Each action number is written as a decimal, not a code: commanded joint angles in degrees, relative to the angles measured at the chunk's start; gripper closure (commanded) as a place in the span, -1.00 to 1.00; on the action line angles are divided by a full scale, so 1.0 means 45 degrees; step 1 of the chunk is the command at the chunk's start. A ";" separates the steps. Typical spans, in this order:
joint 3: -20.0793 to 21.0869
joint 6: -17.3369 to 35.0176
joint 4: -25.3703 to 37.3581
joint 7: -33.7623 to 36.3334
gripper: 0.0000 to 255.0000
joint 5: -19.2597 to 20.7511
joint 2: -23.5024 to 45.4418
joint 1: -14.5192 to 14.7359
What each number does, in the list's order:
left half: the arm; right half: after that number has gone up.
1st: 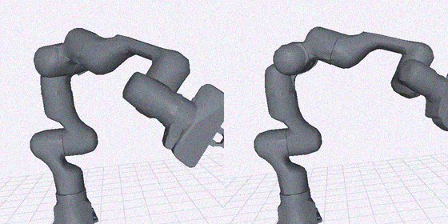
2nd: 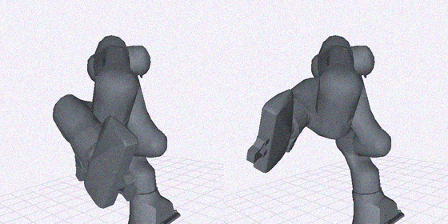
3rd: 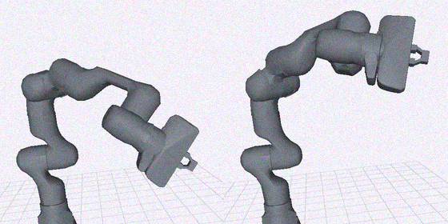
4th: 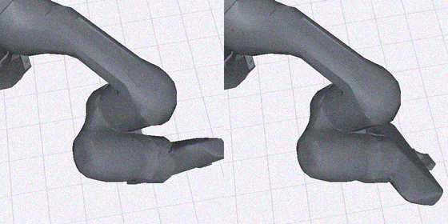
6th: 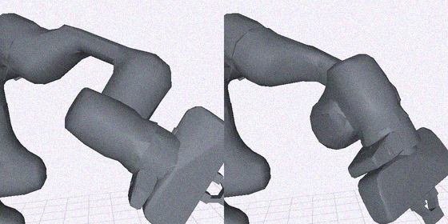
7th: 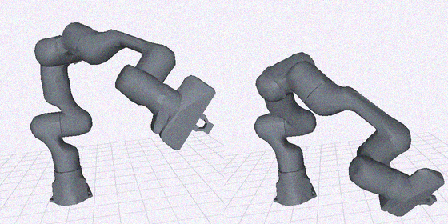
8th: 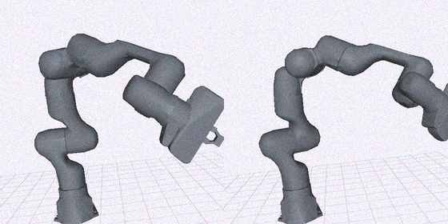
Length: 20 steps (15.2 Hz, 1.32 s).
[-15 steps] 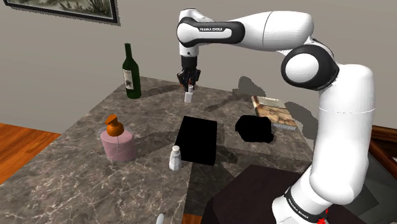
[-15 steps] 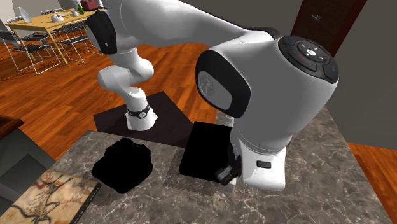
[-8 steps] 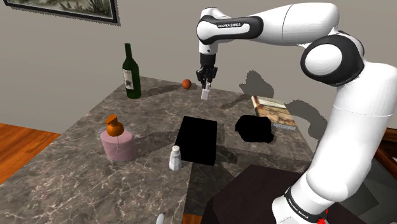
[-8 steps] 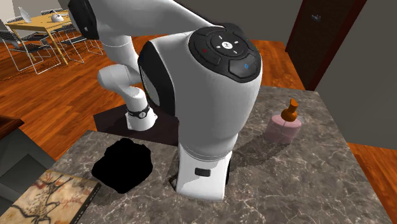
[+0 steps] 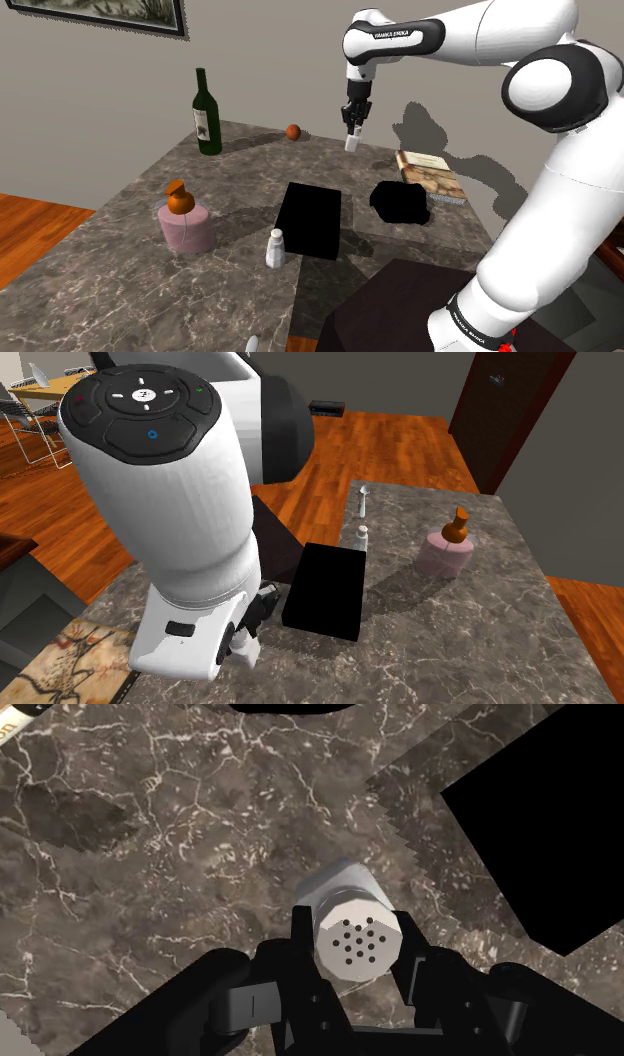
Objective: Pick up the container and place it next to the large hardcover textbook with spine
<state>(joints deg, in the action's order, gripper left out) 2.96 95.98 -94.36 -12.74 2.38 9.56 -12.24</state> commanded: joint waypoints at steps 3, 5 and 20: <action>-0.0460 0.0068 -0.0546 -0.1075 1.00 0.0059 -0.0515 -0.0614; -0.0710 0.0044 -0.0688 -0.1634 1.00 0.0104 -0.0708 -0.0928; -0.2015 0.0613 -0.1293 -0.4411 1.00 0.0349 -0.0917 -0.2475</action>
<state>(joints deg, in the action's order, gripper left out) -6.12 97.95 -99.34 -32.66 3.94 5.50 -23.39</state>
